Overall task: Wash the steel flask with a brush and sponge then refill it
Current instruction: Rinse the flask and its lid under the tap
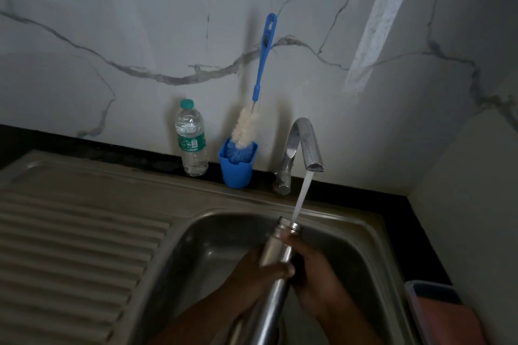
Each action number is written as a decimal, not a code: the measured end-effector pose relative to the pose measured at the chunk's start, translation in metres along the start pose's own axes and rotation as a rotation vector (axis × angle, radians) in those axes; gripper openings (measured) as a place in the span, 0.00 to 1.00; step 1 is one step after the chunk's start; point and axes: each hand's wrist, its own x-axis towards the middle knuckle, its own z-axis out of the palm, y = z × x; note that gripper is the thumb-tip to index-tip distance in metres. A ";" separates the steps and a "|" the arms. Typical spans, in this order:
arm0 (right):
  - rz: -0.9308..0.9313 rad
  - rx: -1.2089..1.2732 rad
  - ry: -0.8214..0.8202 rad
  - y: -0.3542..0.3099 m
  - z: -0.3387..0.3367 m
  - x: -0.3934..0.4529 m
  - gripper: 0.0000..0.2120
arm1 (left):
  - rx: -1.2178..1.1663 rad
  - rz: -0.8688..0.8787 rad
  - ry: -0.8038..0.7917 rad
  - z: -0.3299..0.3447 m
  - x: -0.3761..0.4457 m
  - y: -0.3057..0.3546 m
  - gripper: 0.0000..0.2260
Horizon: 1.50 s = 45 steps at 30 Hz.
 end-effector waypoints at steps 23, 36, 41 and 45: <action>-0.048 -0.134 -0.014 0.000 -0.022 0.020 0.24 | -0.333 -0.262 -0.273 0.000 -0.006 -0.007 0.21; -0.115 -0.018 0.020 -0.006 -0.025 0.020 0.12 | -0.353 -0.354 -0.168 0.002 -0.008 -0.002 0.21; -0.086 -0.072 0.069 0.004 -0.021 0.020 0.13 | -0.314 -0.354 -0.035 0.007 -0.006 -0.011 0.28; -0.138 -0.244 0.119 0.004 -0.008 0.016 0.16 | -0.174 -0.176 0.060 0.014 -0.001 -0.020 0.41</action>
